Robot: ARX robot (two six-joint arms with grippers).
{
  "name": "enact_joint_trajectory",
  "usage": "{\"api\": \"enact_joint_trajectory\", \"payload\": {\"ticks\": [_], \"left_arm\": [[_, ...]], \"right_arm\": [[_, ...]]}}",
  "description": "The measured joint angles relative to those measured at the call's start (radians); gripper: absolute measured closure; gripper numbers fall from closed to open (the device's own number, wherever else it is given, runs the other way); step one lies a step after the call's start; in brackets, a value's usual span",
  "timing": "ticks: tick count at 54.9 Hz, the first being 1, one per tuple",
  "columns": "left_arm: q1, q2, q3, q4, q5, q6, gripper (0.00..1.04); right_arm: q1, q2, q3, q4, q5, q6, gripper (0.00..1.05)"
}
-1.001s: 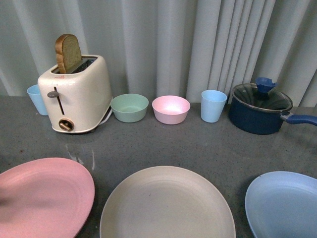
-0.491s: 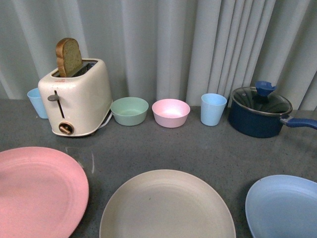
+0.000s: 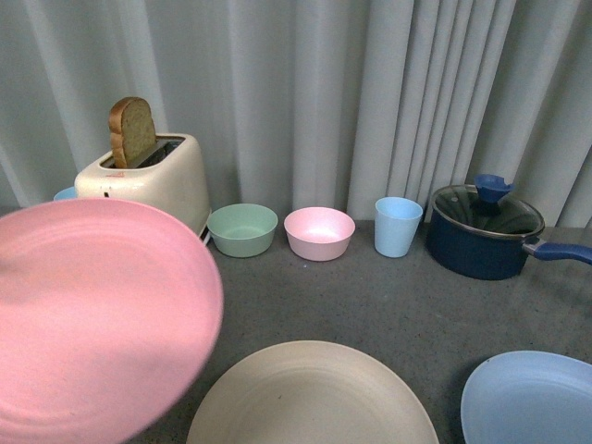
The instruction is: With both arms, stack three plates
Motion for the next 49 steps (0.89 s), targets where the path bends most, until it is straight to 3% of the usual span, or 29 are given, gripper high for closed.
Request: {"api": "enact_joint_trajectory", "payload": {"ticks": [8,23,35,49], "left_arm": [[-0.151,-0.021,-0.058,0.064,0.015,-0.083,1.01],[-0.414,0.024,-0.063,0.154,-0.056,-0.233,1.01],[-0.500,0.094,-0.068,0.182,-0.125,-0.274,1.01],[-0.508,0.139,-0.068,0.185,-0.182,-0.271,1.01]], "right_arm": [[0.000,0.000,0.000,0.000,0.000,0.000,0.07],[0.000,0.000,0.000,0.000,0.000,0.000,0.07],[0.000,0.000,0.000,0.000,0.000,0.000,0.07],[0.000,0.000,0.000,0.000,0.000,0.000,0.07]]}}
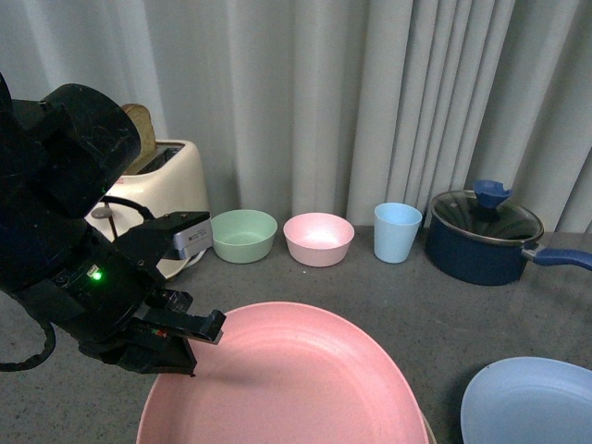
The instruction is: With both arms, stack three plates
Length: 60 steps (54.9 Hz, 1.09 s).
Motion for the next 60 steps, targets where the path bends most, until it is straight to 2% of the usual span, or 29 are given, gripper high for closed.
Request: {"api": "enact_joint_trajectory", "payload": {"ticks": [34,36,38,41,45,51,57,60], "left_arm": [[-0.026,0.052,0.037,0.006,-0.050,-0.042,1.01],[-0.028,0.053,0.037,0.007,-0.049,-0.053,0.96],[-0.030,0.053,0.037,0.010,-0.050,-0.080,0.85],[-0.029,0.052,0.037,0.010,-0.046,-0.101,0.75],[-0.021,0.050,0.039,0.010,-0.037,-0.114,0.64],[0.023,0.022,0.043,0.017,0.003,-0.143,0.43],[0.096,-0.060,0.020,0.099,0.030,-0.184,0.21],[0.132,-0.132,-0.038,0.207,0.006,-0.196,0.11]], "right_arm": [[0.000,0.000,0.000,0.000,0.000,0.000,0.07],[0.000,0.000,0.000,0.000,0.000,0.000,0.07],[0.000,0.000,0.000,0.000,0.000,0.000,0.07],[0.000,0.000,0.000,0.000,0.000,0.000,0.07],[0.000,0.000,0.000,0.000,0.000,0.000,0.07],[0.000,0.000,0.000,0.000,0.000,0.000,0.07],[0.000,0.000,0.000,0.000,0.000,0.000,0.07],[0.000,0.000,0.000,0.000,0.000,0.000,0.07]]}}
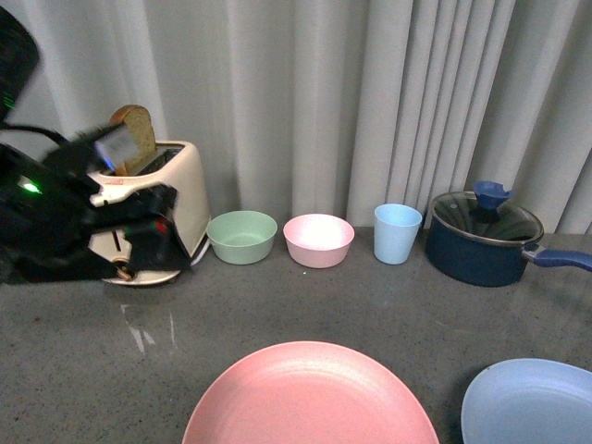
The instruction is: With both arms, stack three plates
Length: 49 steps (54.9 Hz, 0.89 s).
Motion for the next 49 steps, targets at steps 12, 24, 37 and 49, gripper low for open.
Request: {"api": "enact_joint_trajectory", "payload": {"ticks": [12,24,37,49], "left_arm": [[0.040,-0.195,-0.166,0.225,-0.074,0.001,0.07],[0.022,-0.198,-0.509,0.997,-0.351,0.045,0.38],[0.050,-0.380,-0.720,1.178,-0.342,0.051,0.81],[0.108,-0.530,-0.862,1.167,-0.290,0.059,1.01]], "right_arm": [[0.000,0.000,0.000,0.000,-0.001,0.000,0.07],[0.000,0.000,0.000,0.000,0.001,0.000,0.07],[0.000,0.000,0.000,0.000,0.000,0.000,0.07],[0.000,0.000,0.000,0.000,0.000,0.000,0.07]]}}
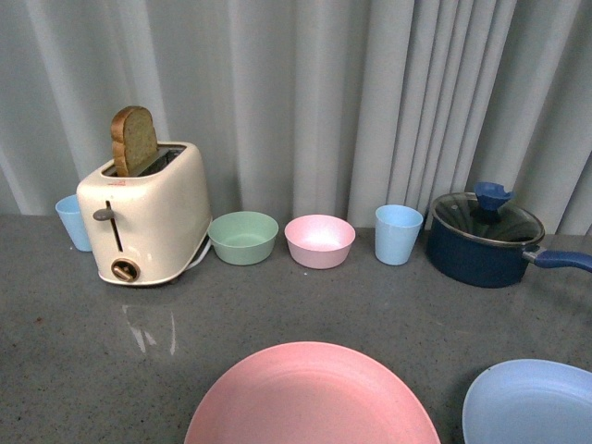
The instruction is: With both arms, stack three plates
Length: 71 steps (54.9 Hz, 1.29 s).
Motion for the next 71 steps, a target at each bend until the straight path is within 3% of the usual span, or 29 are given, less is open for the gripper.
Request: {"api": "enact_joint_trajectory", "payload": {"ticks": [17,45,71], "left_arm": [[0.000,-0.159,-0.149,-0.019,0.007,0.002,1.01],[0.000,-0.652,-0.206,-0.424,0.007,0.002,1.01],[0.000,-0.909,-0.207,-0.668,0.007,0.002,1.01]], "right_arm": [[0.000,0.000,0.000,0.000,0.000,0.000,0.07],[0.000,0.000,0.000,0.000,0.000,0.000,0.07],[0.000,0.000,0.000,0.000,0.000,0.000,0.07]]}}
